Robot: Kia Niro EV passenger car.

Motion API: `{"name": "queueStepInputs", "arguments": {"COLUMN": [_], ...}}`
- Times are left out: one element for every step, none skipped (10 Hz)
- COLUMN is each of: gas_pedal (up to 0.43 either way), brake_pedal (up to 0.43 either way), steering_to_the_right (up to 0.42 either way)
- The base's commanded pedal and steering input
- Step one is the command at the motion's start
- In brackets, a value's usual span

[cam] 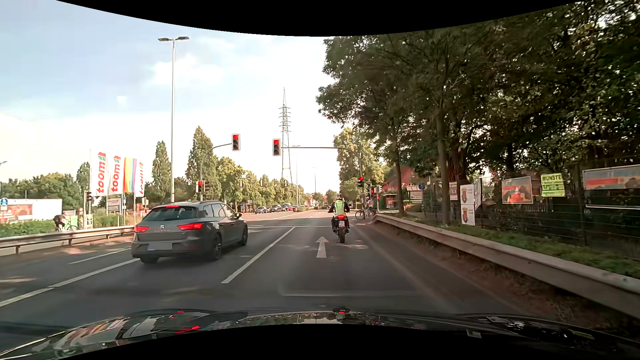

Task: Follow the waypoints while adhering to traffic rules and regulations

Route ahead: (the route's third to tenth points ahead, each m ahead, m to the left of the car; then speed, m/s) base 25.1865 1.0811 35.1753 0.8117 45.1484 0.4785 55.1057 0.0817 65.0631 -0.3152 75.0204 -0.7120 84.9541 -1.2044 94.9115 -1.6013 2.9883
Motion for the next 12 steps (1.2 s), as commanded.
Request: {"name": "queueStepInputs", "arguments": {"gas_pedal": [0.028, 0.028, 0.028, 0.028, 0.028, 0.028, 0.028, 0.028, 0.028, 0.02, 0.0, 0.0], "brake_pedal": [0.0, 0.0, 0.0, 0.0, 0.0, 0.0, 0.0, 0.0, 0.0, 0.0, 0.0, 0.0], "steering_to_the_right": [0.0, 0.0, 0.0, 0.0, 0.0, 0.0, 0.0, 0.0, 0.0, 0.0, 0.0, 0.0]}}
